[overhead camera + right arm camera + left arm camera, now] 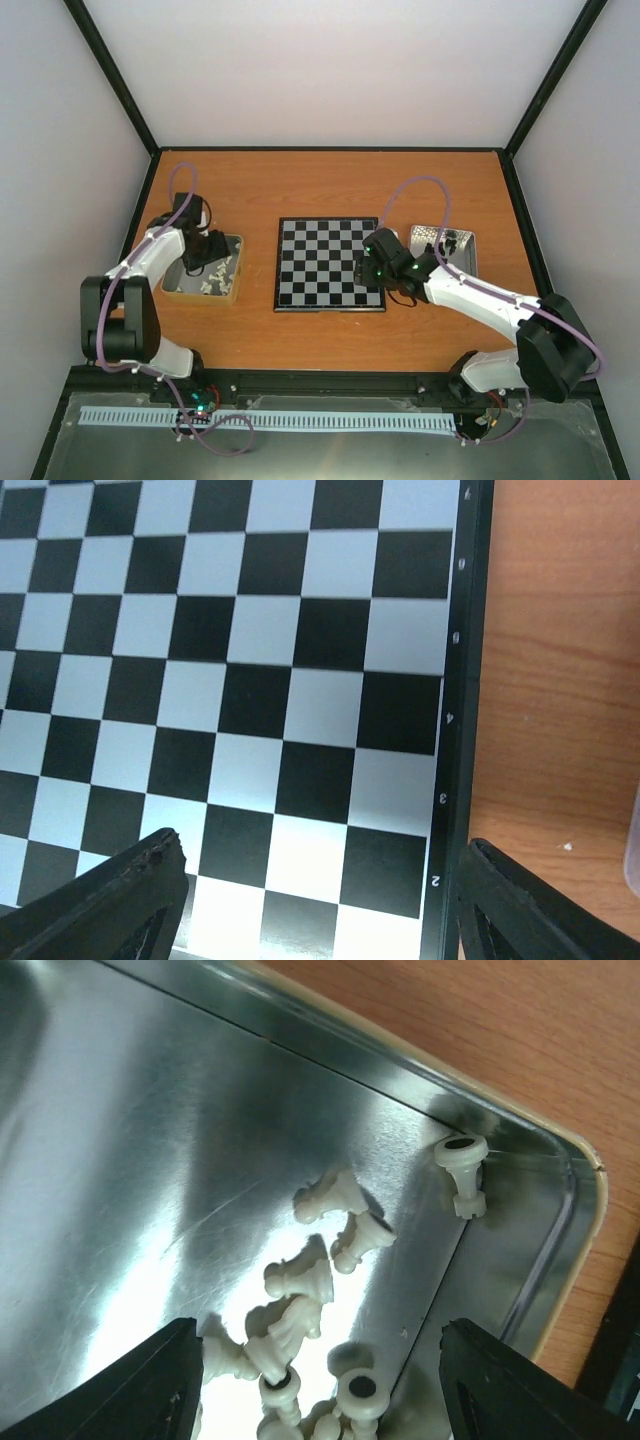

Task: Set up the chess pieces on the board
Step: Pick up the chess piece from the storage box.

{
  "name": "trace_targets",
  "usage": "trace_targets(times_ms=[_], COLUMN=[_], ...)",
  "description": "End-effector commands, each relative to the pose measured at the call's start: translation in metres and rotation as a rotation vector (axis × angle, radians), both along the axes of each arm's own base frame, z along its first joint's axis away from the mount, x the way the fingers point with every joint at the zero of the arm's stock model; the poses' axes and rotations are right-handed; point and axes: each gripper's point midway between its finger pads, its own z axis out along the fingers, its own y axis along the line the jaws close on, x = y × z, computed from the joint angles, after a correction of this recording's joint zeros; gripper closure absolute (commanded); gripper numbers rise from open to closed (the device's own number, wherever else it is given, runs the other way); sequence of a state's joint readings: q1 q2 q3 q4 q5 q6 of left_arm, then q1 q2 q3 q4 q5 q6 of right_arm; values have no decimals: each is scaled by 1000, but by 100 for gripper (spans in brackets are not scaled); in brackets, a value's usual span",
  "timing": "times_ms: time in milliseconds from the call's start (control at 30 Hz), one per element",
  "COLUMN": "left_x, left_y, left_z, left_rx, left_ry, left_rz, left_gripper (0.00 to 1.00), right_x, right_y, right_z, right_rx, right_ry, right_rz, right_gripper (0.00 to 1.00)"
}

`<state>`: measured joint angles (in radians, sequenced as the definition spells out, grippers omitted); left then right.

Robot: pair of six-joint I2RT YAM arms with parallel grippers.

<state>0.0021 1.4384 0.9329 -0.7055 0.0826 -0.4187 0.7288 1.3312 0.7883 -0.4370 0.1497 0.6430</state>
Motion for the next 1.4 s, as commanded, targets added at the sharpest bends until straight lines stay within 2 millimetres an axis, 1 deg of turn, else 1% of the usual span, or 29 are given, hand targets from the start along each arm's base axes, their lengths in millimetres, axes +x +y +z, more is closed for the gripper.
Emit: trace_targets(times_ms=[0, 133, 200, 233, 300, 467, 600, 667, 767, 833, 900, 1000, 1133, 1300, 1367], left_x=[21, 18, 18, 19, 25, 39, 45, 55, 70, 73, 71, 62, 58, 48, 45], left_y=[-6, -3, -2, -2, -5, -4, -1, 2, 7, 6, 3, 3, 0, 3, 1], left_z=[10, 3, -2, -5, -6, -14, -24, -23, -21, -24, -28, -36, -38, -52, -55], left_rx=[-11, 8, 8, 8, -5, 2, 15, 40, 64, 55, 44, 51, 33, 41, 30], left_ry=[-16, 1, 6, 6, -11, -11, 4, -18, -33, -28, -22, 5, 3, 61, 63], left_rz=[-91, -97, -91, -89, -97, -100, -96, -96, -86, -90, -107, -117, -120, -109, -114], left_gripper=[35, 35, 39, 42, 50, 59, 63, 64, 67, 68, 69, 69, 66, 68, 69], right_x=[5, 4, 3, 3, 4, 11, 17, 20, 22, 24, 25, 28, 28, 27, 27], right_y=[-10, -20, -22, -22, -21, -17, -14, -10, -5, -3, -2, -2, -2, -3, -4], right_z=[20, 21, 18, 17, 15, 10, 5, 7, 9, 10, 11, 11, 11, 10, 10], right_rx=[-71, -113, -131, -138, -152, -196, -213, -205, -178, -173, -177, -188, -190, -193, -196], right_ry=[-60, -96, -101, -102, -100, -101, -102, -101, -111, -114, -111, -115, -115, -110, -111], right_rz=[5, 22, 37, 44, 59, 91, 102, 102, 101, 99, 101, 99, 98, 96, 92], right_gripper=[26, 26, 26, 27, 28, 32, 35, 37, 38, 38, 38, 38, 38, 38, 37])
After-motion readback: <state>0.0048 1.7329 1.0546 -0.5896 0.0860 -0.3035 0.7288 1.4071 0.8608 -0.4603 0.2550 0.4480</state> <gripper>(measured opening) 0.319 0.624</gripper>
